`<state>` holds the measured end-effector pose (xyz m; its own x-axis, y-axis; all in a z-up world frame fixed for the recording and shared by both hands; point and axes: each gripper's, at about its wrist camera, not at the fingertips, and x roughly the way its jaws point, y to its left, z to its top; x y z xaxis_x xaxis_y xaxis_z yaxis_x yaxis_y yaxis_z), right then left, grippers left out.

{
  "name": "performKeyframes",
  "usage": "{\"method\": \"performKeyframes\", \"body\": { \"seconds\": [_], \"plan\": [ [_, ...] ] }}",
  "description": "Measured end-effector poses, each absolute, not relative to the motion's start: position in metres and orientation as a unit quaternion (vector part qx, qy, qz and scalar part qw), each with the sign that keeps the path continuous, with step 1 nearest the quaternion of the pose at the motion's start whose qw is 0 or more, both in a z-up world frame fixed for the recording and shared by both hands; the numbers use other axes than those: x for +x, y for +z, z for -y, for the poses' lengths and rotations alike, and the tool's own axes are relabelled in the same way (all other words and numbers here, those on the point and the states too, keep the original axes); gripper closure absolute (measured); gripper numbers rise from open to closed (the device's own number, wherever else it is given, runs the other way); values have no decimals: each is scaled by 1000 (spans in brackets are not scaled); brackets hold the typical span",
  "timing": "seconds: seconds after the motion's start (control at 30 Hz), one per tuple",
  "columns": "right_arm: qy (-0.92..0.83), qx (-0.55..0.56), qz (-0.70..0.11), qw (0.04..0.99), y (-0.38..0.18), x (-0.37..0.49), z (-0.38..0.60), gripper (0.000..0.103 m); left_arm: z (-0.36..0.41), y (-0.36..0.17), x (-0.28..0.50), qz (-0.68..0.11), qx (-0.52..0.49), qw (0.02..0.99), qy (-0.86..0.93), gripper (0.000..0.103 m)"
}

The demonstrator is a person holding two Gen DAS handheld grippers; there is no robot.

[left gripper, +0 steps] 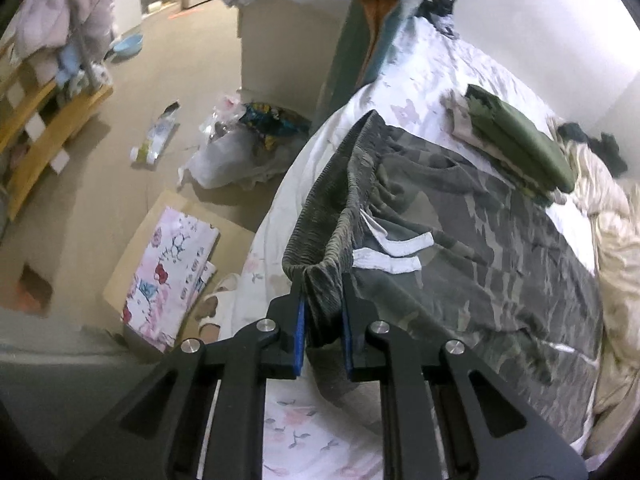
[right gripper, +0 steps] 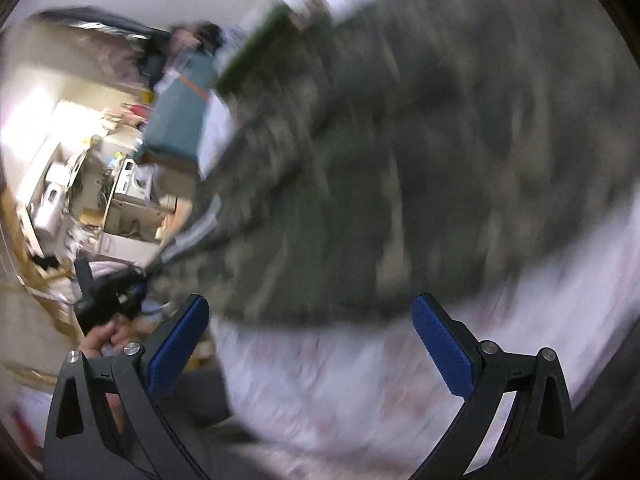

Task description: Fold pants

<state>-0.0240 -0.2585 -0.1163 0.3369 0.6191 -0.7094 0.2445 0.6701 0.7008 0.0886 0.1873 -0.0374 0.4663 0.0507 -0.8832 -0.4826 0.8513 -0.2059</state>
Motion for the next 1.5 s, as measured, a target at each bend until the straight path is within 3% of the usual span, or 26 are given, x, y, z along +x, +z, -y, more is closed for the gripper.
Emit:
{"method": "performKeyframes", "body": {
  "seconds": [0.07,0.2,0.63,0.7,0.83,1.03,1.1,1.13,1.17,1.2,1.27,1.5],
  "plan": [
    [107,390,-597,693,-146,-28,254,0,-184,-40,88,-490,-218,829,159,92],
    [21,425,-585,690,-167,-24,294,0,-184,-47,88,-496,-221,824,160,92],
    [-217,518,-437,703,-163,14,509,2,-173,-54,90,-498,-177,833,165,92],
    [-248,509,-421,708,-155,18,538,8,-172,-55,91,-499,-173,833,167,92],
    [-315,479,-412,708,-148,23,581,32,-175,-58,90,-504,-173,828,176,92],
    [-394,472,-382,690,-141,19,628,37,-174,-61,89,-508,-161,827,178,92],
    [-424,468,-373,680,-137,13,641,46,-171,-62,89,-512,-146,828,175,92],
    [-441,469,-368,671,-136,8,642,64,-171,-63,90,-514,-142,828,174,92],
    [-453,468,-368,663,-135,5,645,89,-171,-62,90,-515,-143,827,174,92],
    [-465,465,-367,658,-132,1,643,97,-172,-62,90,-515,-146,827,174,92],
    [-476,448,-351,671,-118,-2,636,102,-174,-59,89,-512,-157,826,177,92],
    [-434,472,-274,717,-62,0,640,103,-188,-55,86,-510,-201,817,179,92]
  ]
}}
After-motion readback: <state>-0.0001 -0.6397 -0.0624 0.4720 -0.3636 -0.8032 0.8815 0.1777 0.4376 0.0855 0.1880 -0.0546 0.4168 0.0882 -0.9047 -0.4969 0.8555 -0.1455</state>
